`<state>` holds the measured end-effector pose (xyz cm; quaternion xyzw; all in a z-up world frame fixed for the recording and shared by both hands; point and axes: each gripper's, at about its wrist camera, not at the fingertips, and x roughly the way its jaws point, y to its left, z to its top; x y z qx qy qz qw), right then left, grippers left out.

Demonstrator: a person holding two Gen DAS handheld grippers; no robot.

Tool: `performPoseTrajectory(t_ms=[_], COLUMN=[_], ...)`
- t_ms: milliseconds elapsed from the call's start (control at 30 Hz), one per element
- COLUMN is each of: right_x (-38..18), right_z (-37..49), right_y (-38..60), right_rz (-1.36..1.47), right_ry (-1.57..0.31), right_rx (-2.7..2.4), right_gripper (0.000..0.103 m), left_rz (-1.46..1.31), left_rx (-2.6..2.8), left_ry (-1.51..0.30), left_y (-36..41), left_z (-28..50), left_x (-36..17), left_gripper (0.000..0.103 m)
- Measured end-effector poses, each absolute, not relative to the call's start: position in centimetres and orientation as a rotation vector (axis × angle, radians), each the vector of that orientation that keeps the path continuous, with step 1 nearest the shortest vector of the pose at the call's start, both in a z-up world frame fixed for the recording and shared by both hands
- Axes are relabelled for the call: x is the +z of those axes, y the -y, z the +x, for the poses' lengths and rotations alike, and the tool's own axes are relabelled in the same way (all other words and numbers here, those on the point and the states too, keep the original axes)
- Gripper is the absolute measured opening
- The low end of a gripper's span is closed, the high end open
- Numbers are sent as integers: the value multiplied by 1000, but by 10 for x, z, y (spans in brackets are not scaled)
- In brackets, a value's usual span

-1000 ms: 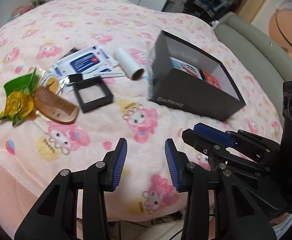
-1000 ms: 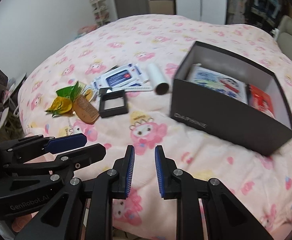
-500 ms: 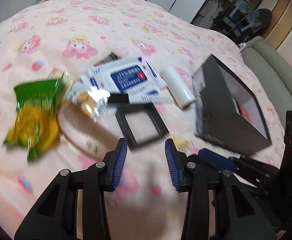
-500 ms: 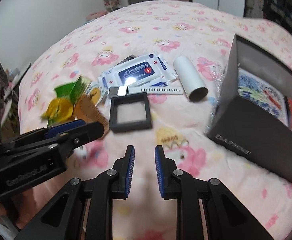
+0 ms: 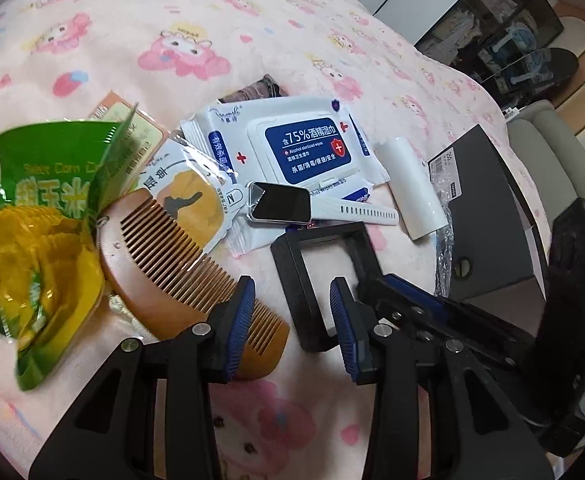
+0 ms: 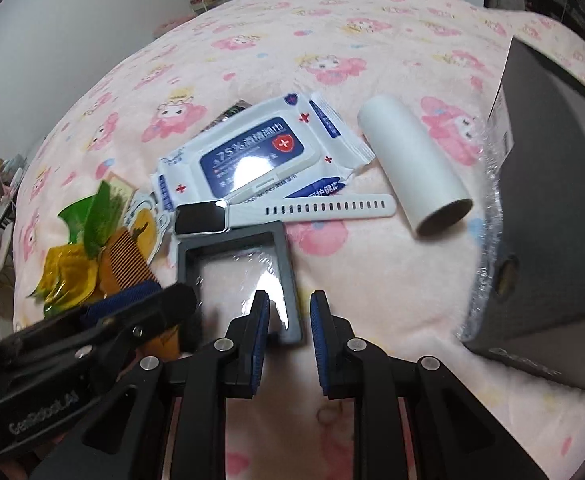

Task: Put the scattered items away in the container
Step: 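Close the right gripper on the black square frame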

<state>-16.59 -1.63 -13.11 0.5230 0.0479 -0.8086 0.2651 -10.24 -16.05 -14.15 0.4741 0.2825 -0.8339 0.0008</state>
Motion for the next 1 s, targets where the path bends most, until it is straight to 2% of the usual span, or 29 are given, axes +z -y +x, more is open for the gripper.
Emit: performPoseTrajectory(t_ms=[167, 367, 567, 867, 1000], right_x=[-135, -121, -108, -123, -136], right_z=[-171, -151, -132, -149, -161], right_y=[9, -10, -16, -5, -8], right_rz=[1423, 1432, 1407, 1443, 1476], right_ry=[-13, 57, -11, -4, 51], right_rx=[-2118, -2087, -2123, -2154, -2104], right_gripper=[18, 17, 18, 18, 18], left_rz=[1529, 1539, 1389, 1486, 1555], left_rx=[-2647, -2700, -2690, -2619, -2618], left_ry=[-1008, -992, -782, -853, -955], left_y=[160, 148, 146, 148, 147], left_z=[-100, -91, -80, -95, -99], left_x=[-143, -134, -120, -142, -151], left_gripper=[36, 36, 36, 35, 36])
